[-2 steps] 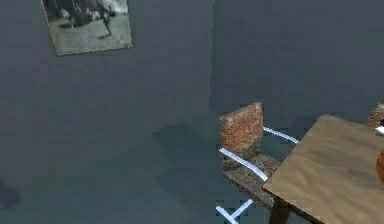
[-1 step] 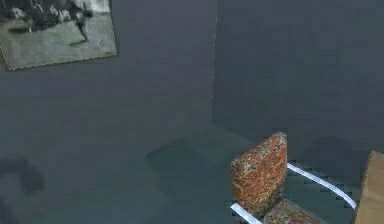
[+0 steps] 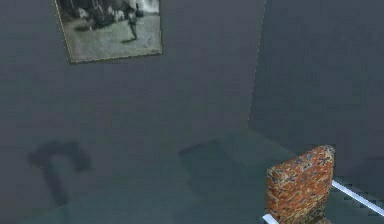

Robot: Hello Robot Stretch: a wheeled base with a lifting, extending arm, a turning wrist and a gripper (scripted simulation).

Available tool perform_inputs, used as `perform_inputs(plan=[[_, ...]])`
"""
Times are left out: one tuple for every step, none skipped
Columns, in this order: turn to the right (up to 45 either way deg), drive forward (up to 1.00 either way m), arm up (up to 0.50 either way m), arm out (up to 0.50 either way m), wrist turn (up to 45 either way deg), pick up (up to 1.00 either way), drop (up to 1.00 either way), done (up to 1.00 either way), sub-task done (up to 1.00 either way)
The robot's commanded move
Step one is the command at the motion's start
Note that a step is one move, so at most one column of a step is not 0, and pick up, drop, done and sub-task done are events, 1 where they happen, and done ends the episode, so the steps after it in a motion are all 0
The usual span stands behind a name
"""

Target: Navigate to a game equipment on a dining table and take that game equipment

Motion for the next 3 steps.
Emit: perform_inputs(plan=[[0.0,0.00,0.50,0.00,0.0,0.00,0.00,0.00,0.00],[0.0,0.00,0.38,0.00,0.0,0.00,0.00,0.00,0.00],[0.0,0.00,0.00,0.44,0.0,0.00,0.00,0.00,0.00]])
